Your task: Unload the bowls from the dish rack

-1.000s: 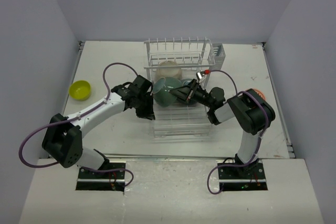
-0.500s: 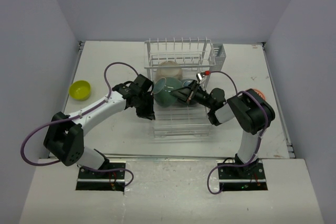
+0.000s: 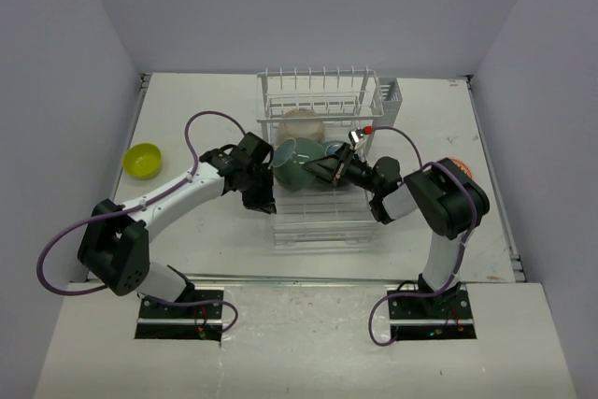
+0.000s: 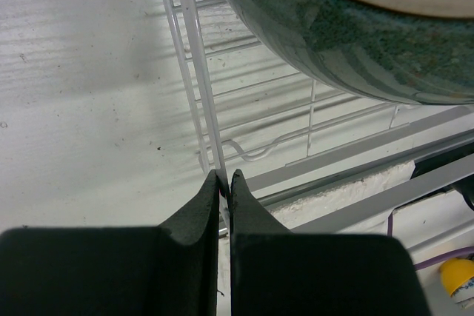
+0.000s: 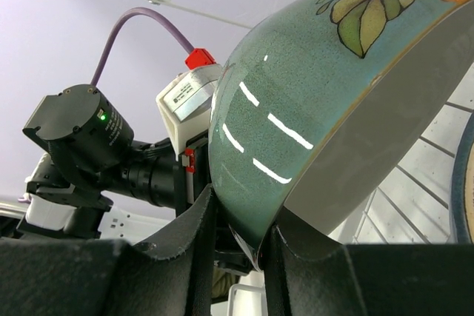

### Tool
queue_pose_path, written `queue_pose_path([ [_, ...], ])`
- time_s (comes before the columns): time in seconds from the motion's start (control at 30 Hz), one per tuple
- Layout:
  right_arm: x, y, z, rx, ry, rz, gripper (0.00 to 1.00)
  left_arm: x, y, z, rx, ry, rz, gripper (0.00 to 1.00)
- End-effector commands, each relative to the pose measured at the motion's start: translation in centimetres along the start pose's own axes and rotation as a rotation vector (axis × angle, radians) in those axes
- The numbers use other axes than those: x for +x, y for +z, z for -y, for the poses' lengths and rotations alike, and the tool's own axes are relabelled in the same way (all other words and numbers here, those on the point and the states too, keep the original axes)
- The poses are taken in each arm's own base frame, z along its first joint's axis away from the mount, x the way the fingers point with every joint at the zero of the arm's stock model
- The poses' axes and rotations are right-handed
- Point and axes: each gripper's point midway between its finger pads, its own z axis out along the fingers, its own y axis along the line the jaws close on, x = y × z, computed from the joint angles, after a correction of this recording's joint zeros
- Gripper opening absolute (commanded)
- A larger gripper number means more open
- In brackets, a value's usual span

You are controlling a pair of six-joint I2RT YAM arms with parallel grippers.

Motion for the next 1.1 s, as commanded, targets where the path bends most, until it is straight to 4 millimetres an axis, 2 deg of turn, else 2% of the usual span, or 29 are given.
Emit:
queue_pose_path([
  [0.0, 2.0, -0.7, -2.2, -0.108, -0.074, -0.094, 0.0, 1.7, 3.2, 0.7, 0.046, 0.034, -0.071, 0.0],
  [0.17, 2.7, -1.2, -3.7, -0.137, -0.112, -0.132, 0.0, 1.5, 3.3, 0.8, 0.046, 0.034, -0.065, 0.0],
  [0.47, 4.1, -2.6, -4.1, -0.132, -0.132, -0.157, 0.0, 1.4, 3.5, 1.0, 0.052, 0.026, -0.063, 0.0],
  [0.7, 4.5, -3.2, -5.5, -0.159, -0.158, -0.171, 0.0, 1.1, 3.5, 1.2, 0.058, 0.026, -0.056, 0.0],
  [1.07, 5.6, -4.5, -6.6, -0.157, -0.167, -0.173, 0.0, 0.9, 3.7, 1.3, 0.062, 0.019, -0.051, 0.0],
])
